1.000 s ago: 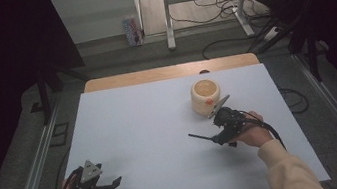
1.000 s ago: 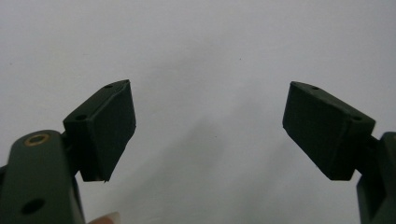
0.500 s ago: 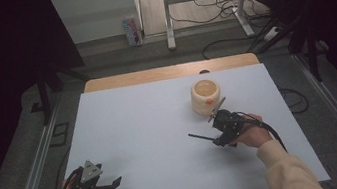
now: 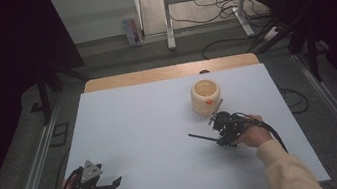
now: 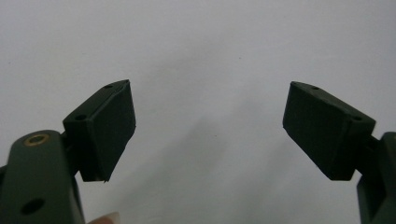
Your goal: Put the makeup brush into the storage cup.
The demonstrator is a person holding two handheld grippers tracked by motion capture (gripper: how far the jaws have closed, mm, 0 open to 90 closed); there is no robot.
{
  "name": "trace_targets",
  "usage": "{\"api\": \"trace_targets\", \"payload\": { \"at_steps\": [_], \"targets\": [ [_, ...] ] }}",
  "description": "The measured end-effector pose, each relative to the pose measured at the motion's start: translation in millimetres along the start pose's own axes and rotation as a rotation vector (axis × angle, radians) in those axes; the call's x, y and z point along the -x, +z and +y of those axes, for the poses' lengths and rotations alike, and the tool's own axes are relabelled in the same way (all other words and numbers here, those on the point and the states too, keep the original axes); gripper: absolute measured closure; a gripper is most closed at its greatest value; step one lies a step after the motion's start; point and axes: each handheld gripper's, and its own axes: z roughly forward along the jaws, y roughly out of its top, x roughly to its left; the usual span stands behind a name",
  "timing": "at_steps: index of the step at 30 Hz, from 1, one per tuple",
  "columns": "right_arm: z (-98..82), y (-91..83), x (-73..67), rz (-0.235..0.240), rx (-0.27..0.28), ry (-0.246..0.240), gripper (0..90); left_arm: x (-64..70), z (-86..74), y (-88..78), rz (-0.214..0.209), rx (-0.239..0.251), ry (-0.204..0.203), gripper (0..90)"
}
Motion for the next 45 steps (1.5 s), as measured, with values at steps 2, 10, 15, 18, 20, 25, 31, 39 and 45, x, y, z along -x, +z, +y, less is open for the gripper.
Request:
{"api": "trace_targets", "payload": {
  "at_steps": [2, 10, 15, 18, 20, 25, 31, 39, 45],
  "targets": [
    [0.1, 1.7, 0.2, 0.003, -0.006, -0.001, 63.9, 0.0, 0.0, 0.0, 0.0, 0.0, 0.001, 17.9],
    [0.6, 4.0, 1.5, -0.001, -0.016, -0.019, 73.4, 0.6, 0.0, 0.2, 0.002, -0.001, 0.009, 17.9],
    [1.2, 4.2, 1.4, 0.008, -0.021, -0.034, 78.4, 1.3, 0.0, 0.1, 0.004, 0.006, 0.001, 17.9],
    [1.5, 4.6, 2.0, 0.015, -0.021, -0.037, 81.2, 1.5, 0.0, 0.0, 0.003, 0.006, 0.002, 17.9],
    [2.0, 4.5, 2.5, 0.024, -0.025, -0.038, 83.4, 1.6, 0.1, 0.0, 0.003, 0.006, 0.003, 17.9],
    [2.7, 5.0, 3.6, 0.03, -0.027, -0.055, 85.0, 1.6, 0.2, -0.1, 0.003, 0.007, 0.002, 17.9],
    [3.4, 4.9, 2.6, 0.026, -0.033, -0.067, 85.3, 1.7, 0.4, -0.3, 0.003, 0.009, 0.002, 17.9],
    [3.4, 3.4, 0.7, -0.02, -0.037, -0.072, 85.7, 1.4, 0.3, -1.2, 0.006, 0.013, 0.0, 17.9],
    [0.0, -3.4, 4.4, -0.029, -0.013, -0.048, 85.8, 1.0, 0.2, -1.9, 0.007, 0.015, -0.002, 17.9]
  ]
}}
